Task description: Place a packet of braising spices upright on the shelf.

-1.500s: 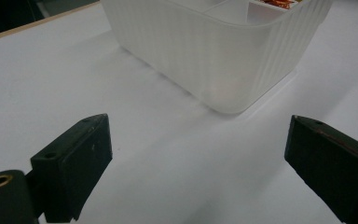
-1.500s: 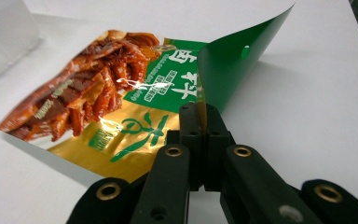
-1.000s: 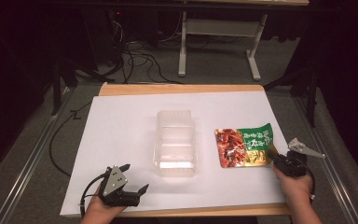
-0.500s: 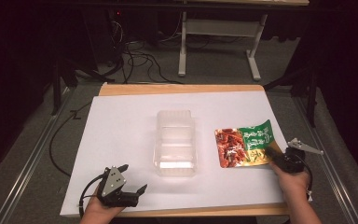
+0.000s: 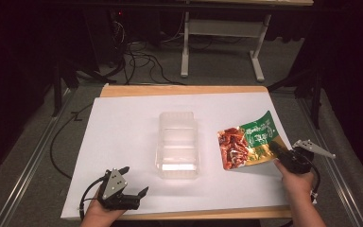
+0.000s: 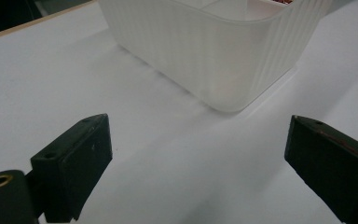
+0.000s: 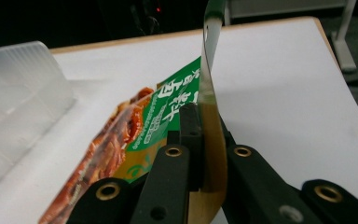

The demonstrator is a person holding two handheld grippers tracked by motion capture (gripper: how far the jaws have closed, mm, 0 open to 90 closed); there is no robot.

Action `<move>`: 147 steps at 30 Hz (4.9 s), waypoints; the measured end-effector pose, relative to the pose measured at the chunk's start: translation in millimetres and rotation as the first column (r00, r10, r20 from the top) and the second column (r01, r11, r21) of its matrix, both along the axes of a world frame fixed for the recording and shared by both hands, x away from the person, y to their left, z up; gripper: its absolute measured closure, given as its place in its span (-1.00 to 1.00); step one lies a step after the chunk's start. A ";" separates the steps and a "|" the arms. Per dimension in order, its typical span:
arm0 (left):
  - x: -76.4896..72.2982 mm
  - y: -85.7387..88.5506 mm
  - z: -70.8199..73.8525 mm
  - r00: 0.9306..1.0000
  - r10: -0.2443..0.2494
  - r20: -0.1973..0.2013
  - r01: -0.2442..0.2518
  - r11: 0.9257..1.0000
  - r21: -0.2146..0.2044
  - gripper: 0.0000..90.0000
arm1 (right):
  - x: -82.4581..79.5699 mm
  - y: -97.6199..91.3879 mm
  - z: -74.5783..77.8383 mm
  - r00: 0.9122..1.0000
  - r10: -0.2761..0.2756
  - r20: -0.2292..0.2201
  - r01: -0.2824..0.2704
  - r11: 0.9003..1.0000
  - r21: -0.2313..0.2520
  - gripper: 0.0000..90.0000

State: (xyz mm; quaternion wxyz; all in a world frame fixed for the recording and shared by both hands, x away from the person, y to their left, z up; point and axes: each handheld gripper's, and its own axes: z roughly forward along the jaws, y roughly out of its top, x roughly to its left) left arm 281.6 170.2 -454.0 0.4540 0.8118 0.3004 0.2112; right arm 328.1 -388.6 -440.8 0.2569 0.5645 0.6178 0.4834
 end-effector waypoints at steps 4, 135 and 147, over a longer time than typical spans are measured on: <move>-0.3 0.7 0.1 1.000 0.004 0.001 -0.004 1.000 -0.001 -0.83 | 0.0 7.7 11.0 0.998 0.019 0.055 -0.018 1.000 -0.016 1.00; -0.6 19.5 5.6 0.993 0.106 0.059 -0.101 0.992 -0.078 -0.83 | -1.1 170.1 132.9 0.678 0.563 0.472 -0.590 0.800 -0.107 1.00; -1.1 20.7 6.1 0.992 0.106 0.062 -0.101 0.992 -0.080 -0.83 | -3.7 176.2 129.8 0.670 0.573 0.473 -0.608 0.789 -0.095 1.00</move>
